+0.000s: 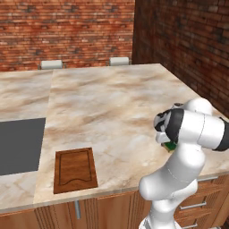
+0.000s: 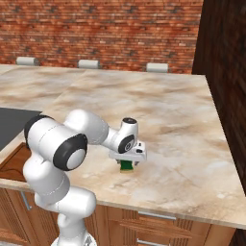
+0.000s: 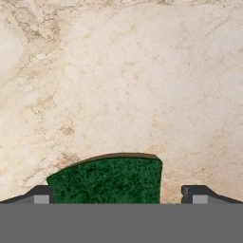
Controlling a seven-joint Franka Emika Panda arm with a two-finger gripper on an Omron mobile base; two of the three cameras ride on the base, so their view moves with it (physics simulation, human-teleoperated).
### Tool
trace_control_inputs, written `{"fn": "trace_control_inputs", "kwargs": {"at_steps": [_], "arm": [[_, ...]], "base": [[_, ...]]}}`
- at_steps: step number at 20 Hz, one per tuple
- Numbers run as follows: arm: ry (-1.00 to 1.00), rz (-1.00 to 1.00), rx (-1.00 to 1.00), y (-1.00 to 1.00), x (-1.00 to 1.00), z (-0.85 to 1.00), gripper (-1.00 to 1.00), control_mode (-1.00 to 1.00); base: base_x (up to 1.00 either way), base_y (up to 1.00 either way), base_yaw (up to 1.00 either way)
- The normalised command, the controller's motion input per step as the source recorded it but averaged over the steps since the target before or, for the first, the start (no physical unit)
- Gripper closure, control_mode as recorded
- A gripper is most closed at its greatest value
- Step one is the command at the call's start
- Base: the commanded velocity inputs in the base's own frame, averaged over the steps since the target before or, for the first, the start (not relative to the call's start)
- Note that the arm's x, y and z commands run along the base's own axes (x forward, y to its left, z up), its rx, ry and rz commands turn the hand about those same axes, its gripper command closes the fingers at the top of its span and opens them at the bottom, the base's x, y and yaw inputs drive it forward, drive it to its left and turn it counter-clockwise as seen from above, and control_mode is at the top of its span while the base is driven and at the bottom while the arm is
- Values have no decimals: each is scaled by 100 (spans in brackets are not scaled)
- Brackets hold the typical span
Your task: Pick up the sponge from the counter and clean the cutting board by briefly scrubbing or pressing down on the cutting board. Once finished, release the sponge.
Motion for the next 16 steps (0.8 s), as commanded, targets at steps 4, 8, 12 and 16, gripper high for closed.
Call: {"fn": "trace_control_inputs", "kwargs": {"at_steps": [4, 8, 12, 16], "arm": [[0, 0, -3, 0, -7, -35, -100, -100], [0, 0, -3, 0, -9, -33, 100, -100], [-1, 0, 0, 0, -4, -17, 100, -100], [-12, 0, 0, 2, -21, 8, 100, -100]], "base": [[0, 0, 0], [0, 0, 0], [0, 0, 0], [0, 0, 0]]}}
